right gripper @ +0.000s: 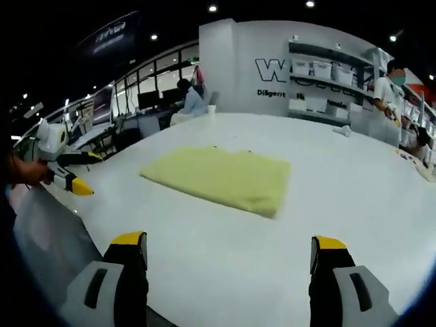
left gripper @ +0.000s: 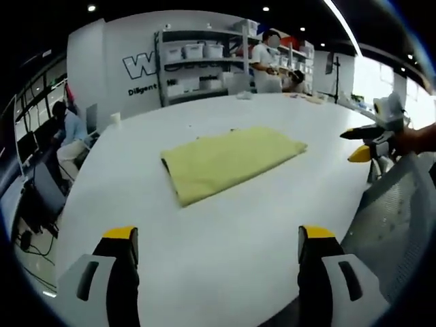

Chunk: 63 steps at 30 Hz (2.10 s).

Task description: Fold the garment on the visible template until the final outline fits inside the template.

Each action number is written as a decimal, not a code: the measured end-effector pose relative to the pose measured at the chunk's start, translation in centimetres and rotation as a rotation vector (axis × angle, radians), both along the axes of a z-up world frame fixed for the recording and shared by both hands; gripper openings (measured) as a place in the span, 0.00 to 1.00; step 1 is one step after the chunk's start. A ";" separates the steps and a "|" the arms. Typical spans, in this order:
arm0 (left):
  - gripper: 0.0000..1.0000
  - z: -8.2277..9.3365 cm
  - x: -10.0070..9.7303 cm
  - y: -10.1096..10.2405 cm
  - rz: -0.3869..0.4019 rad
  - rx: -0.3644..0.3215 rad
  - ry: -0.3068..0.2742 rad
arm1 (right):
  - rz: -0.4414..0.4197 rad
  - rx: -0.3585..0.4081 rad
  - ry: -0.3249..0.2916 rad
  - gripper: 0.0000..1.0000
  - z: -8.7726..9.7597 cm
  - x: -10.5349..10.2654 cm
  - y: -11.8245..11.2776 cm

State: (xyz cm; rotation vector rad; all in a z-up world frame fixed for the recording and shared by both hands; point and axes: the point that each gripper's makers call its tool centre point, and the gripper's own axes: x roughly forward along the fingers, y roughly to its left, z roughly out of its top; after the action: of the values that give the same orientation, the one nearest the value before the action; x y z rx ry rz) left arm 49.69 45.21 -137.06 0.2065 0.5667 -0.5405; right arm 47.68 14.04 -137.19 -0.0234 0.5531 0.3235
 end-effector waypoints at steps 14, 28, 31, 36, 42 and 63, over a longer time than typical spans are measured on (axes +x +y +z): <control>0.93 0.2 0.1 0.7 0.043 -0.006 -0.029 | 0.010 -0.064 -0.021 0.97 0.0 -0.1 1.6; 0.92 0.0 0.2 0.7 0.040 -0.016 -0.031 | 0.010 -0.076 -0.027 0.92 -0.2 0.0 1.5; 0.92 -0.2 0.1 0.6 0.037 -0.012 -0.027 | 0.005 -0.082 -0.020 0.91 -0.4 -0.2 1.3; 0.91 -0.4 0.0 0.3 0.026 -0.009 -0.017 | 0.003 -0.085 0.001 0.90 -0.9 -0.4 1.2; 0.91 -0.2 0.0 0.3 0.034 -0.023 -0.023 | 0.000 -0.097 0.039 0.89 -1.7 -0.6 1.0; 0.94 -0.1 0.2 0.6 0.041 -0.013 -0.037 | 0.050 -0.094 0.024 0.87 -1.3 -0.7 2.0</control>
State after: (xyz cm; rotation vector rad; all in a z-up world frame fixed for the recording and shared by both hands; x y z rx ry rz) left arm 49.86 45.77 -137.16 0.1915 0.5297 -0.4997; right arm 46.98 16.00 -138.51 -0.1244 0.5915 0.3470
